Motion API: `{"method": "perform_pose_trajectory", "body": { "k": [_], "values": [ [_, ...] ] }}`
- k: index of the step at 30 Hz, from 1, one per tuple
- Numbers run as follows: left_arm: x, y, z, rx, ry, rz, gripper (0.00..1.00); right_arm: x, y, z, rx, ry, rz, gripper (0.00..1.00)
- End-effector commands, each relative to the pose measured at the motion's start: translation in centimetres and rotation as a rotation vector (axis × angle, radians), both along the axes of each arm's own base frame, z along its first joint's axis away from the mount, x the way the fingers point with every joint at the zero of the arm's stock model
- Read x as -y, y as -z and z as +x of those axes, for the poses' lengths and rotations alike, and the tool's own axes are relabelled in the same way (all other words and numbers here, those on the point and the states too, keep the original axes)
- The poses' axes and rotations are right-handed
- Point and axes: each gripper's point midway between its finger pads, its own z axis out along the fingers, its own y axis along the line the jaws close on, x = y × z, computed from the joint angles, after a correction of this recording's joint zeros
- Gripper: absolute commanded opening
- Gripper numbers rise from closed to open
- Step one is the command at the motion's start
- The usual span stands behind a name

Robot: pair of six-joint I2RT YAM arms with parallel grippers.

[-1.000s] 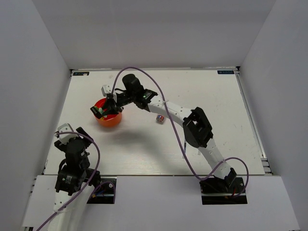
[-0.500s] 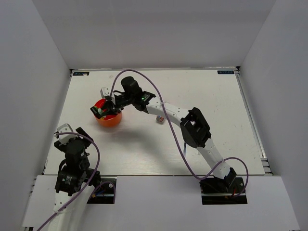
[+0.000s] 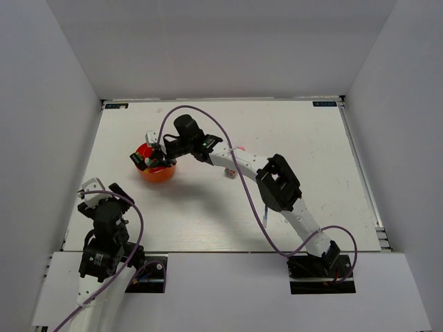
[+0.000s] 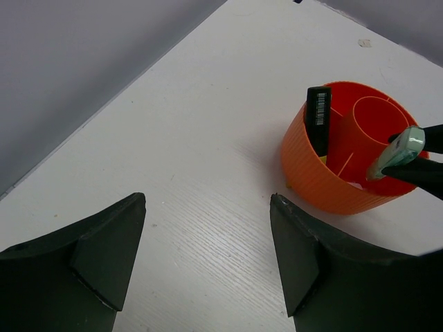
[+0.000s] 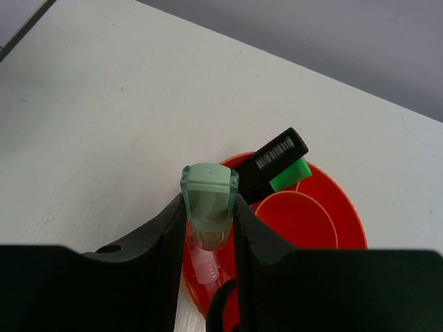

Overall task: Sort the stationery into containers
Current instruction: Place the stationery into the container

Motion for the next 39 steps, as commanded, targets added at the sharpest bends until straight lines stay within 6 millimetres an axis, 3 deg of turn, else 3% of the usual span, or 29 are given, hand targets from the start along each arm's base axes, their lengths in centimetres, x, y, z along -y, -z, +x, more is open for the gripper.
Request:
{"method": "perform_pose_trajectory", "body": {
  "k": [1,3,6,11,16,18,20,23,24,25,27,28,29,32,33,34,35,36,37,38,39],
  "values": [
    [-0.3,-0.6,-0.2,0.019,-0.018,-0.005,0.82,0.3,1.2,0.5,0.025,0.018,-0.027,0.00],
    [-0.3,-0.5,-0.2,0.014,-0.015,-0.002,0.82,0.4,1.2,0.5,0.033,0.019,-0.031,0.02],
    [-0.2,-0.5,-0.2,0.016,-0.014,-0.004,0.82,0.5,1.3,0.8,0.037,0.030,-0.035,0.13],
    [-0.3,-0.4,-0.3,0.012,-0.019,-0.002,0.82,0.8,1.1,0.5,0.025,0.036,-0.053,0.42],
    [-0.3,-0.3,-0.2,0.009,-0.017,0.001,0.82,0.9,-0.3,0.1,0.027,0.031,-0.037,0.58],
    [-0.2,-0.3,-0.2,0.007,-0.014,0.000,0.82,1.0,-1.0,0.1,0.029,0.034,-0.031,0.58],
    [-0.3,-0.3,-0.2,0.007,-0.015,0.002,0.74,1.1,-2.0,0.1,0.021,0.043,-0.021,0.58],
    [-0.2,-0.3,-0.2,0.011,-0.013,0.001,0.46,1.4,-4.6,-0.3,-0.008,0.071,0.010,0.38],
    [-0.2,-0.3,-0.1,0.009,-0.012,0.002,0.37,1.6,-5.8,0.0,-0.001,0.100,0.020,0.23],
    [-0.2,-0.3,-0.1,0.010,-0.008,0.003,0.19,1.9,-7.4,-0.2,-0.008,0.119,0.036,0.17],
    [0.2,-0.3,0.2,0.005,0.016,0.001,0.08,2.6,-10.7,-0.2,-0.006,0.171,0.054,0.08],
    [0.6,-0.1,0.4,-0.002,0.043,0.004,0.03,2.9,-11.0,0.0,-0.009,0.190,0.045,0.08],
    [1.2,0.0,0.7,-0.004,0.078,0.000,0.01,4.3,-12.6,0.8,-0.008,0.274,0.013,0.10],
    [2.5,0.3,1.4,-0.018,0.162,0.002,0.07,6.4,-12.4,1.5,-0.034,0.378,-0.086,0.08],
    [3.7,0.5,1.9,-0.031,0.232,-0.005,0.17,7.7,-13.4,2.2,-0.026,0.448,-0.097,0.10],
    [4.2,0.6,2.1,-0.039,0.261,-0.007,0.24,8.7,-12.4,2.1,-0.041,0.473,-0.152,0.14],
    [4.7,0.6,2.3,-0.043,0.292,-0.002,0.31,10.3,-12.5,2.4,-0.039,0.534,-0.192,0.21],
    [5.8,1.1,2.6,-0.070,0.353,-0.014,0.39,11.6,-10.5,2.7,-0.051,0.570,-0.253,0.31],
    [7.1,1.1,2.9,-0.075,0.430,-0.023,0.55,13.7,-11.8,2.7,-0.031,0.631,-0.265,0.55],
    [7.9,1.3,3.2,-0.087,0.475,-0.022,0.63,15.2,-11.0,3.0,-0.039,0.661,-0.306,0.64],
    [9.5,1.6,3.4,-0.111,0.559,-0.047,0.71,17.1,-7.6,2.8,-0.068,0.690,-0.404,0.74]
  ]
}}
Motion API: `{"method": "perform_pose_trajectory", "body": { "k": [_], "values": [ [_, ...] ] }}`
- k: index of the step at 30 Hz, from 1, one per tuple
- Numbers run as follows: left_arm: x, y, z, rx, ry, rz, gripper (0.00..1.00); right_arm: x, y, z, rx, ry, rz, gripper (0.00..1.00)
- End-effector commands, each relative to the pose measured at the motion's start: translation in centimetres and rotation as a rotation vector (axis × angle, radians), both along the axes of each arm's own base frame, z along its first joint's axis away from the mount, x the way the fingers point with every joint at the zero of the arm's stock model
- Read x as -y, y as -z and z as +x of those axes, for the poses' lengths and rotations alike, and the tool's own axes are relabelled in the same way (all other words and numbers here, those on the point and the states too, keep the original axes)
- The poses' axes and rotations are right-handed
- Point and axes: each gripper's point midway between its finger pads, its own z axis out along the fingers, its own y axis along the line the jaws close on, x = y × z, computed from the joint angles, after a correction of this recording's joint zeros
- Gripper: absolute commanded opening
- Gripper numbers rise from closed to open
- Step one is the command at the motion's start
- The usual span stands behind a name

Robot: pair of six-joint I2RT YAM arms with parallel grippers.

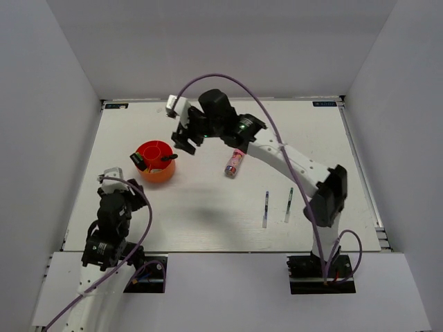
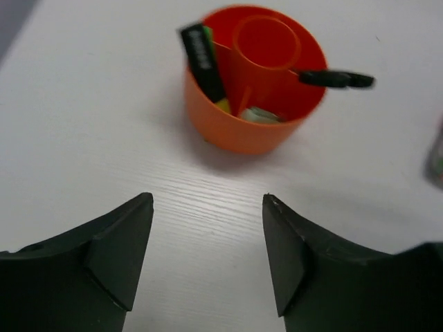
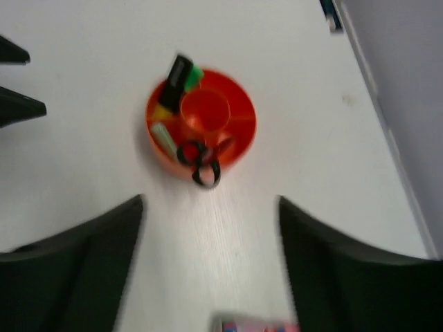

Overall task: Sort the stationery into containers
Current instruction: Place the stationery into the container, then grab a piece of stationery with the left arm

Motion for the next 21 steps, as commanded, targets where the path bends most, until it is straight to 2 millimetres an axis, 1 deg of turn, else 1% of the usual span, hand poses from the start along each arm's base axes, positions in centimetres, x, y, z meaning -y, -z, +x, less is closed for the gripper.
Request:
{"method": "perform_pose_trajectory", "body": {
  "k": [1,2,3,4,5,6,7,8,9,10,11,12,13,14,15,16,17,18,19,20,21],
  "values": [
    [6.3,0.6,1.0,-0.073,0.343,-0.067,0.76,8.3,4.2,1.0,-0.072,0.240,-0.235,0.90],
    [7.9,0.7,0.8,-0.099,0.427,-0.098,0.84,10.2,5.2,1.3,-0.108,0.280,-0.275,0.90],
    [8.7,0.5,1.1,-0.134,0.463,-0.120,0.87,12.4,7.7,1.4,-0.161,0.337,-0.338,0.90],
    [10.9,0.2,0.8,-0.174,0.573,-0.173,0.89,14.5,7.4,2.1,-0.183,0.414,-0.342,0.90],
    [11.4,-0.1,1.0,-0.188,0.588,-0.194,0.89,16.6,9.8,1.1,-0.273,0.448,-0.422,0.90],
    [12.2,-1.1,2.0,-0.200,0.613,-0.211,0.87,19.2,10.0,2.4,-0.316,0.556,-0.424,0.84],
    [13.3,-1.5,1.8,-0.208,0.671,-0.234,0.84,20.6,11.1,2.0,-0.372,0.586,-0.441,0.54],
    [13.8,-1.9,2.0,-0.213,0.681,-0.248,0.65,21.9,11.7,1.8,-0.414,0.623,-0.453,0.34],
    [15.0,-3.0,3.1,-0.221,0.711,-0.261,0.46,22.6,12.8,0.8,-0.502,0.652,-0.437,0.15],
    [15.8,-3.4,3.4,-0.228,0.735,-0.275,0.27,24.9,13.9,1.1,-0.562,0.705,-0.412,0.04],
    [16.3,-3.7,3.7,-0.239,0.743,-0.293,0.04,25.2,13.3,0.6,-0.584,0.698,-0.365,0.03],
    [18.1,-4.8,4.3,-0.250,0.795,-0.289,0.00,26.9,16.0,-0.4,-0.667,0.748,-0.385,0.03],
    [19.1,-4.0,5.1,-0.296,0.808,-0.288,0.00,27.3,16.2,-0.4,-0.699,0.753,-0.351,0.04],
    [20.0,-5.2,6.6,-0.287,0.819,-0.262,0.13,27.7,15.3,-0.7,-0.692,0.758,-0.312,0.29],
    [22.3,-3.4,6.3,-0.370,0.868,-0.229,0.29,28.9,16.9,-1.0,-0.752,0.812,-0.291,0.47],
    [23.2,-2.5,7.5,-0.414,0.875,-0.174,0.60,28.8,16.1,-1.4,-0.770,0.798,-0.248,0.68],
    [24.8,-3.7,7.9,-0.402,0.905,-0.141,0.70,29.7,17.6,-2.2,-0.836,0.832,-0.248,0.76],
    [26.1,-1.3,7.7,-0.493,0.926,-0.106,0.75,29.4,17.1,-1.8,-0.862,0.807,-0.184,0.76],
    [27.6,-0.1,8.6,-0.534,0.934,-0.068,0.82,30.4,16.6,-1.4,-0.855,0.825,-0.145,0.74],
    [28.4,-0.9,9.6,-0.515,0.947,-0.035,0.83,30.7,16.8,-1.4,-0.866,0.834,-0.131,0.70],
    [29.1,2.5,10.2,-0.610,0.940,-0.008,0.83,32.1,16.8,-0.9,-0.879,0.874,-0.109,0.65]
  ]
}}
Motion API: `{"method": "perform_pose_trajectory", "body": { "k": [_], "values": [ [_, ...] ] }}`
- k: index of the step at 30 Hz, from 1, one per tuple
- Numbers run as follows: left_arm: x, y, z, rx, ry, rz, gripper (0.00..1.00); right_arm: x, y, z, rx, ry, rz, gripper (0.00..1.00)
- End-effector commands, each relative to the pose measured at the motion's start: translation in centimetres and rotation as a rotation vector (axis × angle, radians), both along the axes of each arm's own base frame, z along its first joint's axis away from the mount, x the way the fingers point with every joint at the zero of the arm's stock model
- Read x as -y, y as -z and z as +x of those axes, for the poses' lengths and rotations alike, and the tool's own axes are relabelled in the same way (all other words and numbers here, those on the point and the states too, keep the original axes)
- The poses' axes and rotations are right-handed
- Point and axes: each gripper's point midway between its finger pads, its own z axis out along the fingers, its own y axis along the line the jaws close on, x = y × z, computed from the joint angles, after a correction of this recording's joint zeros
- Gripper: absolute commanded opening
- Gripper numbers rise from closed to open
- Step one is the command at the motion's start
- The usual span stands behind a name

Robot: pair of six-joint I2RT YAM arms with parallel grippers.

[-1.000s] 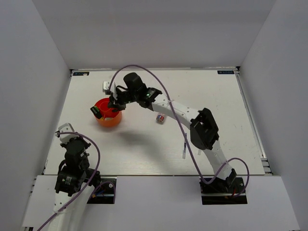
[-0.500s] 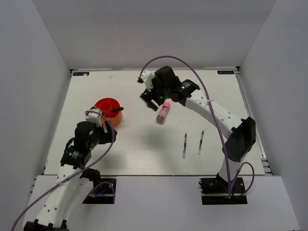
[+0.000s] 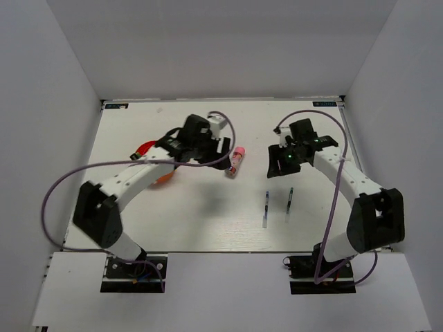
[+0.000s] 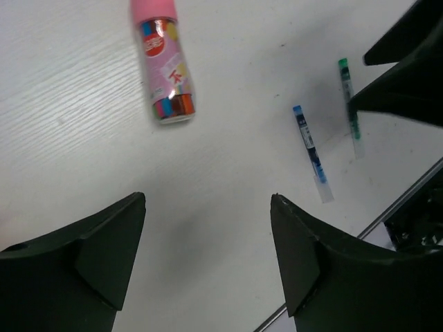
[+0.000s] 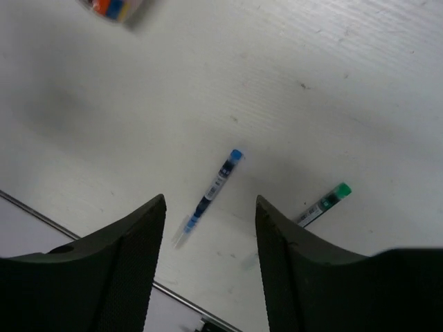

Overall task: Sort the stationery into containers
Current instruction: Grab a piece of stationery with the left arm

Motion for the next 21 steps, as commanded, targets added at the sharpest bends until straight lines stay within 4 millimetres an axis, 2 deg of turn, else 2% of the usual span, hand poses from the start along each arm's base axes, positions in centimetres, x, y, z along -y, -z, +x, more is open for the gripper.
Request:
{"method": "perform_pose_trajectory", "body": {
  "k": [1,2,3,5,8,10,11,15,21],
  "values": [
    [2.1,3.5,0.5,-0.058,0.065,0.156,0.83,0.4,-2.6,1.7,0.057,0.092,0.154,0.55],
    [2.8,3.3,1.1,-0.051,0.072,0.155,0.84,0.6,-2.5,1.7,0.051,0.101,0.166,0.52],
    [3.4,5.1,1.9,-0.084,0.068,0.178,0.84,1.7,-2.6,2.0,0.057,0.143,0.182,0.50],
    [4.4,5.0,2.7,-0.056,0.058,0.197,0.84,1.9,-3.1,1.9,0.060,0.146,0.215,0.50],
    [5.6,7.3,4.0,-0.049,0.047,0.268,0.88,3.1,-3.6,2.2,0.064,0.186,0.250,0.48],
    [6.1,7.5,4.6,-0.030,0.048,0.291,0.88,3.2,-3.7,2.0,0.050,0.189,0.281,0.48],
    [6.3,8.7,4.7,-0.050,0.053,0.310,0.88,3.3,-4.0,2.0,0.045,0.199,0.303,0.48],
    [6.2,9.8,6.1,-0.026,0.012,0.349,0.89,3.4,-4.5,1.9,0.045,0.196,0.344,0.48],
    [5.9,12.0,6.5,-0.036,-0.012,0.404,0.89,3.6,-5.2,1.7,0.045,0.201,0.377,0.51]
  ]
}}
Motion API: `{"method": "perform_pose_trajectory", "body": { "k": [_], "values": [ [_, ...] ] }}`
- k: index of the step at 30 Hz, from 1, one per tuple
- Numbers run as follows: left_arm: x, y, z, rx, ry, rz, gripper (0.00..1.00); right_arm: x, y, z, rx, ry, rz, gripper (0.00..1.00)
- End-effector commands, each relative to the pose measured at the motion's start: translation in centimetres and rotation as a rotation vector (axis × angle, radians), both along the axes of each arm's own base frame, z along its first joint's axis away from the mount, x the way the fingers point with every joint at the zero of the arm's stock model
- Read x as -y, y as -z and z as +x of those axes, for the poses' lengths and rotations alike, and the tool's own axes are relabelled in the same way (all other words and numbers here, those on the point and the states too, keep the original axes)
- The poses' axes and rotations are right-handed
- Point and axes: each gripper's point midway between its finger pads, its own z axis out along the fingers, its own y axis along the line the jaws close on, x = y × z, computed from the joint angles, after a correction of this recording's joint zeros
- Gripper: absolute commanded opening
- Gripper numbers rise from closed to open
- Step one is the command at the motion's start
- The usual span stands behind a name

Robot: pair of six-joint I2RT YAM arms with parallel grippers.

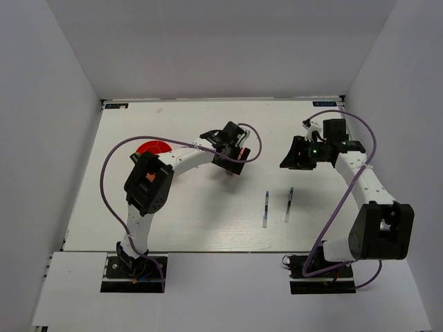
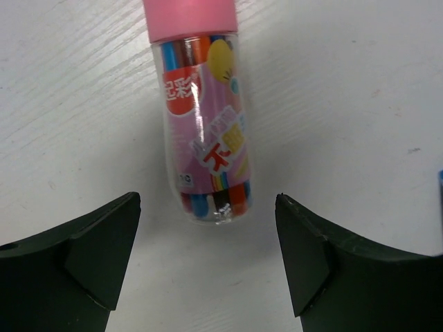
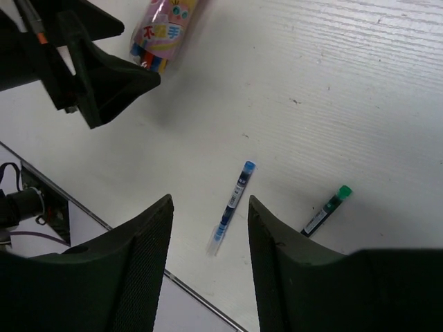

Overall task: Sort the stationery into containers
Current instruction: Grab a piece of stationery with the left arm

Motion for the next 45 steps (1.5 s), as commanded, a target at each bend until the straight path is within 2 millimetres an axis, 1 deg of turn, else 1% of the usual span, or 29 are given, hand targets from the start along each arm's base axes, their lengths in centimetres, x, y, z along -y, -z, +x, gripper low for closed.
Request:
{"method": "perform_pose_trajectory", "body": {
  "k": [1,5,6,7,8,10,11,12,14,15,17,18,19,27,29,30,31,32,33,35,36,37,38,39,40,41,42,44,45],
  "values": [
    [0.1,-0.9,1.4,0.067,-0.029,0.025,0.89,-0.3,-1.3,-0.1,0.031,-0.009,0.055,0.51],
    [-0.8,0.5,1.3,0.067,-0.057,0.039,0.89,-0.5,-1.5,-0.2,0.034,-0.015,0.068,0.52],
    [-0.8,0.9,1.3,0.067,-0.059,0.037,0.89,-0.3,-1.5,-0.1,0.032,-0.012,0.071,0.52],
    [-0.7,0.7,1.5,0.075,-0.065,0.029,0.89,-0.4,-1.5,-0.2,0.030,-0.014,0.073,0.52],
    [-0.7,1.2,1.3,0.073,-0.066,0.026,0.89,-0.4,-1.4,-0.2,0.028,-0.015,0.075,0.52],
    [-0.1,0.7,1.9,0.106,-0.077,-0.011,0.89,-0.4,-1.5,-0.2,0.029,-0.016,0.083,0.54],
    [-0.5,1.4,1.6,0.095,-0.090,-0.008,0.89,-0.4,-1.5,-0.2,0.028,-0.016,0.083,0.54],
    [0.0,1.0,2.0,0.118,-0.093,-0.035,0.89,-0.4,-1.4,-0.3,0.021,-0.017,0.084,0.55],
    [-0.2,1.5,1.7,0.112,-0.110,-0.041,0.89,-0.4,-1.4,-0.2,0.024,-0.016,0.085,0.55],
    [0.5,1.0,1.9,0.135,-0.111,-0.068,0.89,-0.3,-1.4,-0.1,0.025,-0.015,0.086,0.55],
    [-0.1,1.7,1.9,0.148,-0.129,-0.051,0.89,-0.5,-1.5,-0.1,0.025,-0.023,0.095,0.55],
    [0.3,1.2,2.2,0.170,-0.132,-0.070,0.89,-0.5,-1.3,-0.2,0.020,-0.024,0.095,0.55],
    [-0.1,1.5,2.3,0.188,-0.145,-0.059,0.89,-0.6,-1.4,-0.3,0.017,-0.026,0.100,0.55],
    [0.2,1.1,3.2,0.245,-0.171,-0.074,0.86,-0.9,-1.5,-0.4,0.011,-0.038,0.122,0.55],
    [0.1,1.5,3.0,0.246,-0.173,-0.068,0.81,-0.9,-1.5,-0.3,0.014,-0.039,0.125,0.55],
    [-0.1,1.7,2.9,0.242,-0.176,-0.065,0.73,-0.9,-1.4,-0.4,0.008,-0.039,0.127,0.55],
    [0.0,1.6,2.8,0.248,-0.173,-0.068,0.69,-1.2,-1.5,-0.5,0.008,-0.048,0.128,0.55],
    [-0.3,2.0,2.4,0.243,-0.178,-0.061,0.63,-1.0,-1.4,-0.4,0.005,-0.041,0.131,0.55],
    [-0.3,1.9,2.3,0.249,-0.176,-0.063,0.48,-1.0,-1.5,-0.5,0.005,-0.042,0.133,0.55],
    [-0.4,2.0,1.7,0.244,-0.170,-0.055,0.30,-1.0,-1.6,-0.5,0.007,-0.044,0.137,0.55],
    [-0.5,1.7,1.6,0.248,-0.170,-0.054,0.15,-1.0,-1.6,-0.5,0.007,-0.046,0.138,0.55],
    [-0.6,1.5,1.6,0.250,-0.168,-0.054,0.09,-1.1,-1.5,-0.6,0.005,-0.046,0.139,0.55],
    [-0.7,0.5,1.4,0.258,-0.165,-0.058,0.03,-0.3,-1.6,-0.2,0.006,-0.020,0.142,0.55],
    [-0.8,0.1,1.4,0.264,-0.163,-0.053,0.00,-0.3,-1.5,-0.3,0.001,-0.020,0.145,0.55],
    [-0.6,-0.8,1.6,0.275,-0.153,-0.059,0.00,-0.3,-1.7,-0.2,0.008,-0.021,0.145,0.56],
    [-0.7,-2.9,1.6,0.291,-0.136,-0.060,0.00,-0.3,-1.8,-0.2,0.015,-0.023,0.145,0.56],
    [-0.8,-3.8,1.6,0.296,-0.129,-0.057,0.00,-0.3,-1.6,-0.3,0.007,-0.023,0.148,0.62],
    [-1.0,-7.2,1.8,0.322,-0.089,-0.036,0.00,-0.3,-1.6,-0.4,0.013,-0.037,0.150,0.67],
    [-0.8,-10.7,2.2,0.349,-0.072,-0.050,0.00,-0.4,-1.8,-0.4,0.014,-0.041,0.160,0.68]
  ]
}}
